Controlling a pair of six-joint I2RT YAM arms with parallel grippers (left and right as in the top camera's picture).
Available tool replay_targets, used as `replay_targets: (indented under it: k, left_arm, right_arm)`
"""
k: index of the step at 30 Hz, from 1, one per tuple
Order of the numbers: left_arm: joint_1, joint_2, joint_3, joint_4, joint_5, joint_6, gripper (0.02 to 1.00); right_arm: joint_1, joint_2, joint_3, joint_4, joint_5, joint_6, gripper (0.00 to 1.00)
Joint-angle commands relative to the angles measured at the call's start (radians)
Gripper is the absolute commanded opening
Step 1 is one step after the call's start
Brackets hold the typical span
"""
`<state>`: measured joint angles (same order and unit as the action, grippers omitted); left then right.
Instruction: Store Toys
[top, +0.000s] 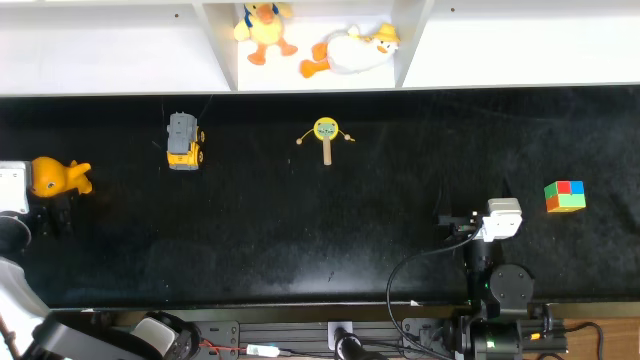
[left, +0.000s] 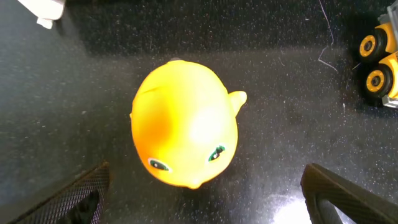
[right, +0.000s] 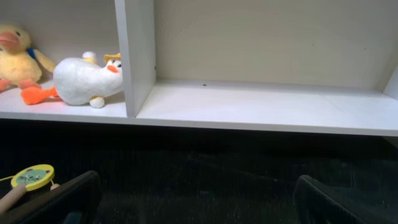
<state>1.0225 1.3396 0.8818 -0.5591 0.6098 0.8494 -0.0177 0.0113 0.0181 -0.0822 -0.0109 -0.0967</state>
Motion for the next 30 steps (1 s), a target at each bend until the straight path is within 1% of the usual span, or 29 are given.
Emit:
replay_targets:
  k: [1, 5, 10, 13, 14, 15, 16, 17, 21, 22, 23, 24, 25, 30]
  left_arm:
    - [-0.017, 0.058, 0.019, 0.016, 0.043, 0.033, 0.998]
    - [-0.039, 0.089, 0.019, 0.056, 0.043, 0.027, 0.998]
    - [-0.06, 0.115, 0.019, 0.161, -0.021, -0.13, 0.972]
    - [-0.066, 0.135, 0.019, 0.183, -0.025, -0.145, 0.958]
    - [-0.068, 0.14, 0.019, 0.185, -0.025, -0.145, 0.934]
    - [-0.07, 0.144, 0.019, 0.185, -0.024, -0.145, 0.886]
    - [-0.071, 0.147, 0.019, 0.184, -0.025, -0.145, 0.75]
    - [-0.074, 0.148, 0.019, 0.184, -0.025, -0.145, 0.575]
    - [-0.084, 0.148, 0.019, 0.183, -0.024, -0.148, 0.279]
    - [-0.085, 0.148, 0.019, 0.183, -0.024, -0.165, 0.218]
    - [-0.086, 0.146, 0.019, 0.183, -0.024, -0.185, 0.128]
    - [-0.086, 0.141, 0.019, 0.183, -0.024, -0.211, 0.06]
    - [-0.086, 0.118, 0.019, 0.183, -0.024, -0.28, 0.036]
    - [-0.092, 0.047, 0.019, 0.158, -0.025, -0.409, 0.036]
  right_arm:
    - [0.006, -0.007, -0.014, 0.005, 0.004, 0.007, 0.996]
    - [0.006, -0.007, -0.014, 0.005, 0.004, 0.007, 0.996]
    - [0.006, -0.007, -0.014, 0.005, 0.004, 0.007, 0.996]
    - [0.006, -0.007, -0.014, 0.005, 0.004, 0.007, 0.996]
    - [0.006, -0.007, -0.014, 0.005, 0.004, 0.007, 0.993]
    - [0.006, -0.007, -0.013, 0.005, 0.004, 0.007, 0.996]
    - [0.006, -0.007, -0.014, 0.005, 0.004, 0.007, 0.996]
    - [0.006, -0.007, -0.013, 0.005, 0.004, 0.007, 0.996]
    - [0.006, -0.007, -0.014, 0.005, 0.004, 0.007, 0.996]
    - [0.006, -0.007, -0.014, 0.005, 0.004, 0.007, 0.993]
    - [0.006, -0.007, -0.014, 0.005, 0.004, 0.007, 0.996]
    - [0.006, -0.007, -0.014, 0.005, 0.004, 0.007, 0.996]
    - [0.006, -0.007, -0.014, 0.005, 0.004, 0.007, 0.996]
    - [0.006, -0.007, -0.014, 0.005, 0.004, 0.007, 0.996]
